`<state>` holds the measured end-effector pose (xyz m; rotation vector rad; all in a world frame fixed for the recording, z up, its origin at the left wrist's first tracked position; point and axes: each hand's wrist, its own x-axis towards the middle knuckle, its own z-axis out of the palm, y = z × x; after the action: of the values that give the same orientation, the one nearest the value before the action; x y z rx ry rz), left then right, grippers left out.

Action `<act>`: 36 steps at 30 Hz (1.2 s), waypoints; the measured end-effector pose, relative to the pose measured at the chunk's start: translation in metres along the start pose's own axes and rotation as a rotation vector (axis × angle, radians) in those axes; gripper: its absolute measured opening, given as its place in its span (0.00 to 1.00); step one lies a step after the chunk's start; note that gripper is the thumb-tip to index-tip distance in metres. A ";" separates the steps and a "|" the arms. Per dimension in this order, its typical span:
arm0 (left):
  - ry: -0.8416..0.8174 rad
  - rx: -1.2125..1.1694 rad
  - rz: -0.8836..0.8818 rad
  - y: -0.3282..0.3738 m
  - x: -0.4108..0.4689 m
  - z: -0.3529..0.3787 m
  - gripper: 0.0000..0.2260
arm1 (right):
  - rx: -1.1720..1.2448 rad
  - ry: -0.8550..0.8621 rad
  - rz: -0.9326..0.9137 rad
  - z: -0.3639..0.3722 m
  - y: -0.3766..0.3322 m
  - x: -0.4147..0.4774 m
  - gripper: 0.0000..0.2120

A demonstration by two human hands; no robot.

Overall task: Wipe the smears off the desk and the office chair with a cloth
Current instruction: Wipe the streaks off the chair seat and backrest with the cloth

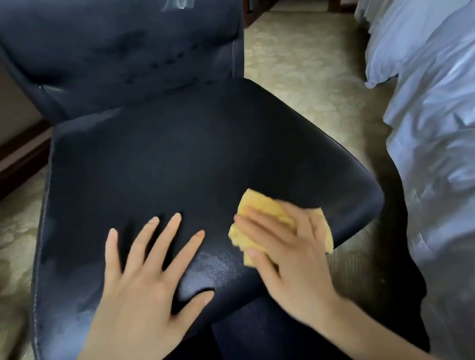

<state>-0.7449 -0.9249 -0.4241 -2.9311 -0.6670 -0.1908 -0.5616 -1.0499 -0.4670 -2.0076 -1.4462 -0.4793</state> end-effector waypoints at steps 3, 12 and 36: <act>-0.020 -0.018 0.022 -0.001 -0.001 0.002 0.32 | 0.047 0.104 -0.214 0.005 0.014 -0.022 0.15; -0.050 -0.054 -0.028 0.018 0.011 -0.007 0.33 | 0.092 0.174 0.007 -0.015 0.087 0.020 0.15; 0.050 -0.161 -0.066 0.014 0.006 0.004 0.28 | 0.500 0.138 0.545 -0.005 0.059 0.021 0.17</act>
<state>-0.7332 -0.9339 -0.4280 -3.0467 -0.7757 -0.3383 -0.4985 -1.0505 -0.4664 -1.8049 -0.7795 -0.0112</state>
